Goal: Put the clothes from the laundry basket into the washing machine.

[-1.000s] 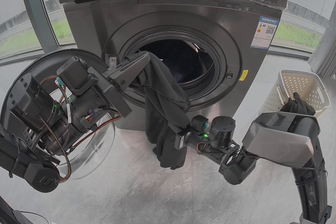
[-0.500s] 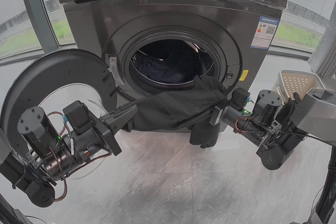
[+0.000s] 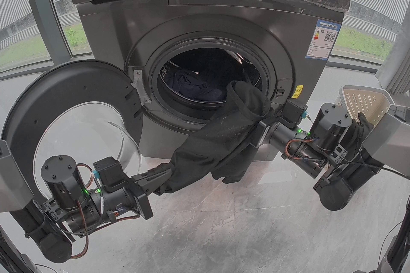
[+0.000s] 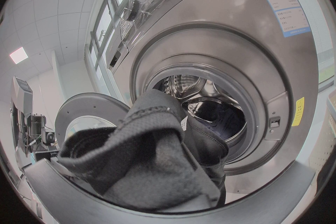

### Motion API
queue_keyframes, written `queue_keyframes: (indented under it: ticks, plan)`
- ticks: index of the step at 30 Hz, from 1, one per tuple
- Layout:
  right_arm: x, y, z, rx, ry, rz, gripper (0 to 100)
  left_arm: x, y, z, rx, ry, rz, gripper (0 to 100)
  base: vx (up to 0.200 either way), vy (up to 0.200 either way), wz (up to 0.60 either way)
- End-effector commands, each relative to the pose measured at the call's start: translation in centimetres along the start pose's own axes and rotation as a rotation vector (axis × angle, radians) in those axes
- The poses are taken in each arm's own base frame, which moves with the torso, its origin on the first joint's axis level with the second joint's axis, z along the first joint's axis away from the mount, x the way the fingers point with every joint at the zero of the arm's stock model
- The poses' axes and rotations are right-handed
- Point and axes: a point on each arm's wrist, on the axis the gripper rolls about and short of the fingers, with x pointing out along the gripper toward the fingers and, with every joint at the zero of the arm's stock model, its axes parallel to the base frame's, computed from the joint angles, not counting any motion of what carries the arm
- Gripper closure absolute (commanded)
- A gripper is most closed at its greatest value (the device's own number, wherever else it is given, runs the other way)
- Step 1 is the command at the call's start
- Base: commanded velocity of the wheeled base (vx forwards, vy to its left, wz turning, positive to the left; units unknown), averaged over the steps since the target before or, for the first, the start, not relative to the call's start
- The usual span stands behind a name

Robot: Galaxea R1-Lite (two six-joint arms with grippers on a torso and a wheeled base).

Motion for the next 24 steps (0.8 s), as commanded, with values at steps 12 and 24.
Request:
queue_keyframes:
  ticks: [12, 24]
  plan:
    - [0.6, 2.1, -0.1, 0.037, -0.012, 0.040, 100, -1.0, -0.2, -0.9, -0.007, 0.047, 0.006, 0, 0.000, 0.000, 0.00]
    - [0.6, 2.2, 0.3, 0.046, -0.028, 0.017, 100, -2.7, -1.3, -1.8, -0.021, 0.106, -0.015, 0, 0.000, 0.000, 0.00]
